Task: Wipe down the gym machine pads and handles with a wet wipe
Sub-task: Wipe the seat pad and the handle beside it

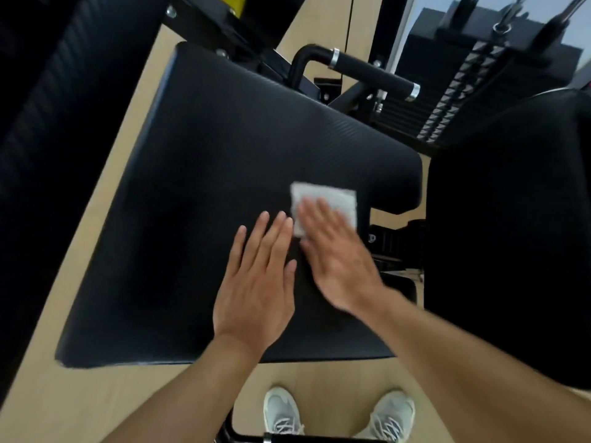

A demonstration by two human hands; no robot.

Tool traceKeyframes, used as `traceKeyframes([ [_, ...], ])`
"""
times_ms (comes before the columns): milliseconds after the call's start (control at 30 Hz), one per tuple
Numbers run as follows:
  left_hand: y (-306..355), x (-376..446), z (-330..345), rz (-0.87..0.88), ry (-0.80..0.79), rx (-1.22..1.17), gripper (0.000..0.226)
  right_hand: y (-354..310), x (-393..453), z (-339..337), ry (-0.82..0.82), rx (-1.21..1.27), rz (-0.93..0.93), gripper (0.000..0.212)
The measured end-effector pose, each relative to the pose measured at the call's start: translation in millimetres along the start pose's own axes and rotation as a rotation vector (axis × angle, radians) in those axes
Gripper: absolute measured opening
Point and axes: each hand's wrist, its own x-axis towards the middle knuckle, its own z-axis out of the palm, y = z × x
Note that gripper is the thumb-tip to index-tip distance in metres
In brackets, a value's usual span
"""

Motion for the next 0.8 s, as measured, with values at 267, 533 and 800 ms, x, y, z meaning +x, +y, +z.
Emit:
traceKeyframes([
  [267,-1,2,-5,-0.158,0.172,-0.295,0.074,-29,70,-19,-0.169,-0.11,-0.436,0.062],
  [533,0,0,-4,-0.125,0.138,-0.289,0.087,-21,155,-46,-0.285,-0.035,-0.287,0.059],
  [800,1,5,-3,-0.095,-0.002,-0.014,0.094,-1,95,-32,-0.197,-0.028,-0.326,0.058],
])
